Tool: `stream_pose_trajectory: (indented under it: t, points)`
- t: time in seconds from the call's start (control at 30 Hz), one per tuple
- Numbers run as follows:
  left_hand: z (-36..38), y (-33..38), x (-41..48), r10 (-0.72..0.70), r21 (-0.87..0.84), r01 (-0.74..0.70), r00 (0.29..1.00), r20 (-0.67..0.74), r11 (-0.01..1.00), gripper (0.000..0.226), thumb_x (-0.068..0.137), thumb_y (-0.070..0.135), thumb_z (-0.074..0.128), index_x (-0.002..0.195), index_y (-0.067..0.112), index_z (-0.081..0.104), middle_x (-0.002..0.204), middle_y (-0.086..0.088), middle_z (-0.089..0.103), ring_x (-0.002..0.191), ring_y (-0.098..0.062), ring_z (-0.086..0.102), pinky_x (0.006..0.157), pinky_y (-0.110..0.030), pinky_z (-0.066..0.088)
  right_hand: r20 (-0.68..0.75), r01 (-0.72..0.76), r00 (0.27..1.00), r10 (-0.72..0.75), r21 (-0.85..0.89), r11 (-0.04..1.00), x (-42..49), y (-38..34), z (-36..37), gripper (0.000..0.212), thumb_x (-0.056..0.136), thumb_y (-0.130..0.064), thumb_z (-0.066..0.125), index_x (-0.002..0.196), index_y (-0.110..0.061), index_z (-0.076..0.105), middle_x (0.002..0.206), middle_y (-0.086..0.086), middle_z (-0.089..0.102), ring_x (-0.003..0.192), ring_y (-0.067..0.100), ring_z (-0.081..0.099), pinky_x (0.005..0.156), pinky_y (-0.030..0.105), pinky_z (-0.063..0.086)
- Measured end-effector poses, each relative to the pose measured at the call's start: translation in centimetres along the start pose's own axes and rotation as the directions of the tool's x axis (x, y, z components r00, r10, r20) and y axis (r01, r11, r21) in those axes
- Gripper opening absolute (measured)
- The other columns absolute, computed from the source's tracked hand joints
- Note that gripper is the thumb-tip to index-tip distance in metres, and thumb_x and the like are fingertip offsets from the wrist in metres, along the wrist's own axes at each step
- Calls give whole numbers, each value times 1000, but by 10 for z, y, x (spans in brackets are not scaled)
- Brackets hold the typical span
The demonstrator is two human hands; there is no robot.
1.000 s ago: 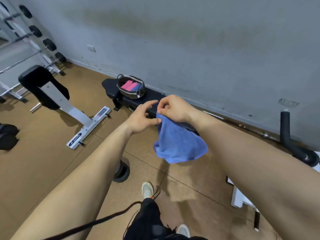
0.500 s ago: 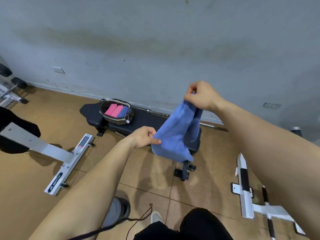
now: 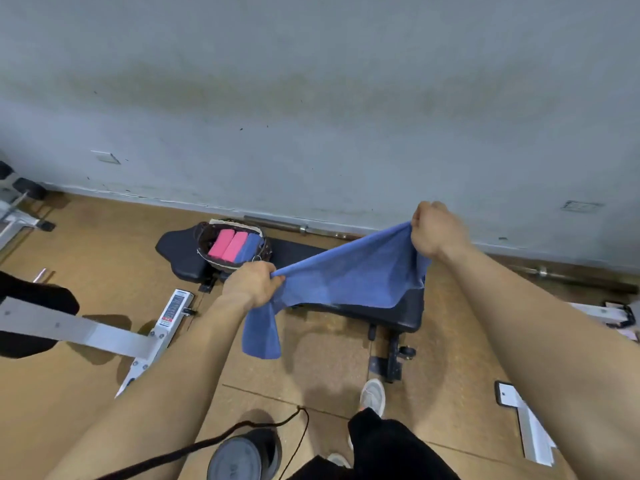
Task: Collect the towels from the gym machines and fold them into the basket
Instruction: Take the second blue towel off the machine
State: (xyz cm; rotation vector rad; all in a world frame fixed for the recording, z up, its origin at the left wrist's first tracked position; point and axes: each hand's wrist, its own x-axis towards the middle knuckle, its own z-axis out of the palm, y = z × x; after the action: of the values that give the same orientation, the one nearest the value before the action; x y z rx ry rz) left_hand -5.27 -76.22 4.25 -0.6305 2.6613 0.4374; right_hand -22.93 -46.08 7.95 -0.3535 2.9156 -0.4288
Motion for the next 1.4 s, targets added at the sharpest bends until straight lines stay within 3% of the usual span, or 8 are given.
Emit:
stream_pose_trajectory:
  t: [0.17, 0.37, 0.53, 0.83, 0.97, 1.1, 1.23, 1.4]
  points:
    - [-37, 1, 63, -26, -131, 33, 998, 56, 991, 39, 91, 40, 61, 62, 16, 55, 56, -2, 52, 57, -23, 51, 52, -30, 35, 105, -25, 994, -4, 270, 962, 63, 1, 23, 14, 99, -17, 39, 97, -11, 52, 104, 17, 63, 90, 34, 56, 71, 36, 38]
    - [-55, 13, 126, 38, -117, -23, 991, 127, 993, 32, 97, 36, 58, 68, 23, 53, 62, 4, 51, 59, -10, 47, 52, -27, 31, 259, -121, 965, 34, 329, 937, 109, -6, 34, 17, 98, -18, 41, 87, -12, 52, 97, 18, 64, 88, 32, 57, 70, 35, 39]
    - [-59, 8, 177, 116, -36, -110, 945, 306, 993, 25, 98, 29, 51, 75, 20, 54, 73, 0, 55, 70, -19, 49, 58, -30, 35, 358, -280, 924, 133, 396, 874, 114, -13, 50, 21, 84, -15, 46, 65, -19, 39, 59, 7, 42, 57, 23, 38, 51, 32, 42]
    - [-48, -40, 254, 314, 133, -461, 761, 567, 877, 23, 91, 26, 59, 69, 22, 53, 70, 2, 51, 69, -17, 46, 63, -31, 38, 418, -429, 845, 334, 156, 889, 76, -63, 110, 26, 103, -18, 44, 107, 0, 62, 104, 18, 68, 95, 32, 62, 78, 36, 43]
    - [-31, -68, 270, 295, 160, -580, 610, 735, 799, 34, 91, 28, 62, 60, 19, 49, 59, 1, 46, 61, -18, 45, 60, -29, 37, 484, -501, 766, 424, 36, 865, 51, -69, 147, 16, 99, -17, 47, 87, -10, 55, 86, 10, 61, 77, 25, 51, 67, 35, 39]
    - [-19, -81, 277, 203, 197, -589, 542, 816, 784, 25, 88, 32, 65, 69, 17, 64, 60, -1, 59, 60, -18, 53, 61, -28, 43, 523, -505, 713, 466, -78, 860, 39, -70, 157, 38, 100, -14, 45, 63, -15, 36, 65, 2, 38, 75, 24, 37, 50, 28, 23]
    - [3, -79, 297, 275, 127, -544, 596, 754, 830, 23, 86, 37, 67, 72, 19, 67, 69, 1, 62, 70, -19, 56, 63, -30, 43, 528, -527, 689, 496, -105, 844, 53, -50, 164, 36, 102, -16, 43, 65, -16, 40, 68, 0, 43, 75, 23, 42, 52, 25, 29]
    - [60, -67, 358, 314, 98, -452, 744, 589, 887, 26, 88, 43, 67, 67, 28, 65, 73, 5, 65, 75, -17, 63, 70, -35, 52, 477, -456, 787, 390, 25, 890, 116, -12, 211, 24, 97, -41, 60, 87, -20, 61, 84, 1, 63, 82, 23, 58, 70, 33, 40]
